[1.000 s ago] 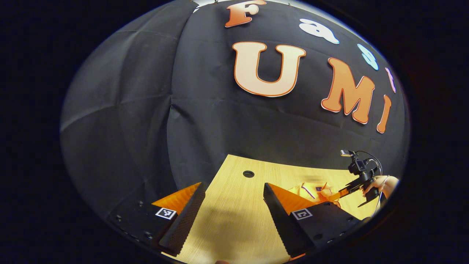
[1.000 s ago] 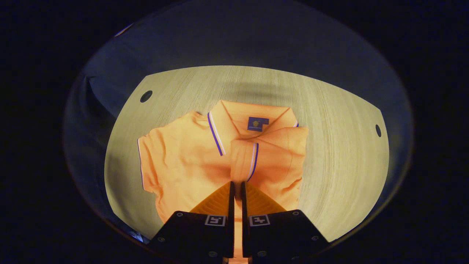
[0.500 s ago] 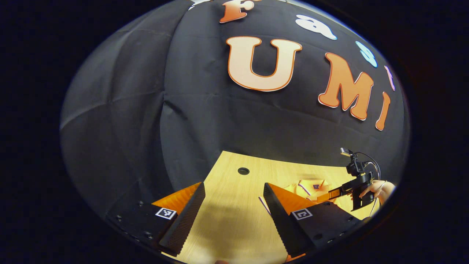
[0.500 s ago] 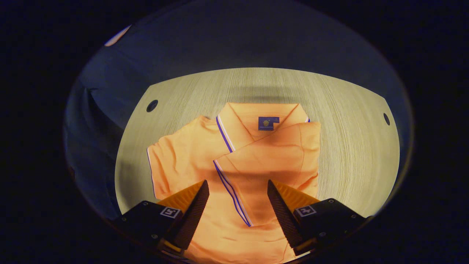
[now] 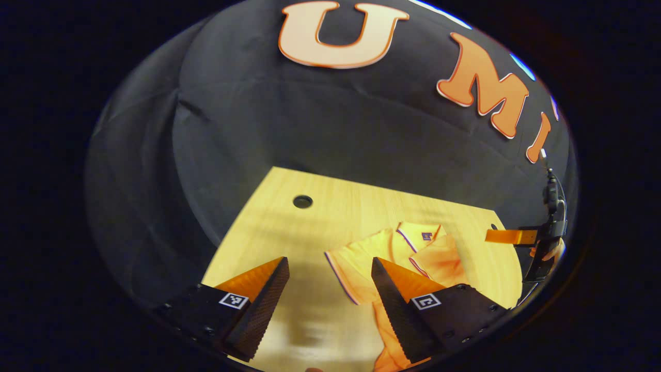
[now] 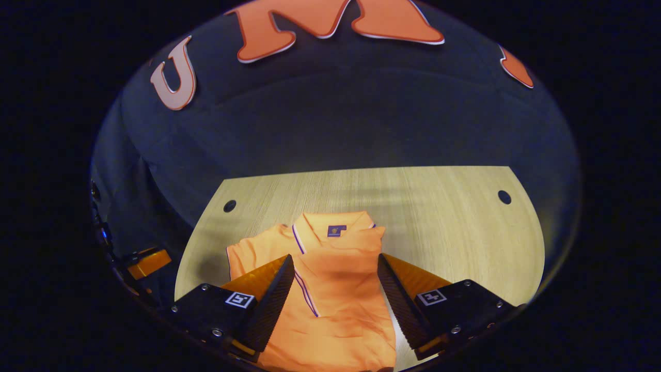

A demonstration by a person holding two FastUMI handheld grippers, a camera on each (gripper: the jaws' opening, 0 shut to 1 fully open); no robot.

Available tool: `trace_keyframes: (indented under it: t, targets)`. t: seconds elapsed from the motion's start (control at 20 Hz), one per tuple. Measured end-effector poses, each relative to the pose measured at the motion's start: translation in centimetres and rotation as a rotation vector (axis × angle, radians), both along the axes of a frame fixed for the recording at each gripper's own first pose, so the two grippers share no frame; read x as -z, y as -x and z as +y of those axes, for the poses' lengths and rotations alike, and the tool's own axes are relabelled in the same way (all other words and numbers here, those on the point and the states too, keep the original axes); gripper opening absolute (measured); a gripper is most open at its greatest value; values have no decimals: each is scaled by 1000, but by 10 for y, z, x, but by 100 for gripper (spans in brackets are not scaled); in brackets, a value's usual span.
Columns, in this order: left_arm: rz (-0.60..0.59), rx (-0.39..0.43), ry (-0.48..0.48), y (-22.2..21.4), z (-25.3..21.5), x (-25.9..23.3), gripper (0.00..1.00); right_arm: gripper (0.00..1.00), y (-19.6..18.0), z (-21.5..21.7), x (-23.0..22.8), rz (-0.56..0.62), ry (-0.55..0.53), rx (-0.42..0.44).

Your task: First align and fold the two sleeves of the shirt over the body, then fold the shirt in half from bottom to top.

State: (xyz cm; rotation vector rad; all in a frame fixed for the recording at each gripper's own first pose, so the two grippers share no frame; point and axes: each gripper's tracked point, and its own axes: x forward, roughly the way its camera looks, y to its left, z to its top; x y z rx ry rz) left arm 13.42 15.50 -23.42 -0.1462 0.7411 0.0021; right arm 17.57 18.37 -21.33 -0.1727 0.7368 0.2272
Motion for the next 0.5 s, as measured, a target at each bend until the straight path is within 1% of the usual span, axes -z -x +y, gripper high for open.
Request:
trace_keyframes:
  t: [0.05, 0.1, 0.2, 0.3, 0.35, 0.4, 0.5]
  targets:
    - [67, 7, -23, -5, -4, 14, 96, 99, -4, -10, -16, -52, 8, -1]
    - [131, 19, -27, -12, -10, 28, 98, 98, -6, -23, -36, -110, 17, -4]
    - [215, 11, -27, -19, -14, 44, 98, 98, -4, -38, -63, -181, 23, -13]
    - [278, -23, -30, -28, -13, 65, 99, 98, -5, -57, -91, -270, 51, -24]
    - [314, -27, -14, -29, -19, 78, 99, 98, -8, -73, -109, -340, 92, -19]
    - [383, -41, 19, -26, -30, 97, 99, 98, -8, -84, -124, -389, 126, -16]
    - [479, -86, 32, -22, -31, 116, 99, 98, -1, -94, -134, -412, 134, -24]
